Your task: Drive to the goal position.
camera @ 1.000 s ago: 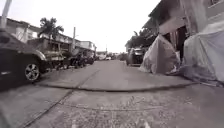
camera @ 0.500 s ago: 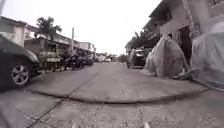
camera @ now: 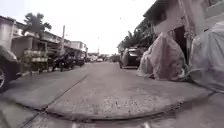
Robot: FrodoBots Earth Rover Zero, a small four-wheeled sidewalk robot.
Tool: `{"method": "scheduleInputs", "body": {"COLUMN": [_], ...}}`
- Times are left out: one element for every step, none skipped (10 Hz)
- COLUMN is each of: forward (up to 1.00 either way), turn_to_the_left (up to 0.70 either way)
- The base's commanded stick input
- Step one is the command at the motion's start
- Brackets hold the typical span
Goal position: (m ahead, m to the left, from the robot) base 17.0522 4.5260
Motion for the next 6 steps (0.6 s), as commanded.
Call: {"method": "scheduleInputs", "body": {"forward": [0.85, 0.85, 0.85, 0.85, 0.85, 0.85], "turn_to_the_left": [0.00, 0.00, 0.00, 0.00, 0.00, 0.00]}}
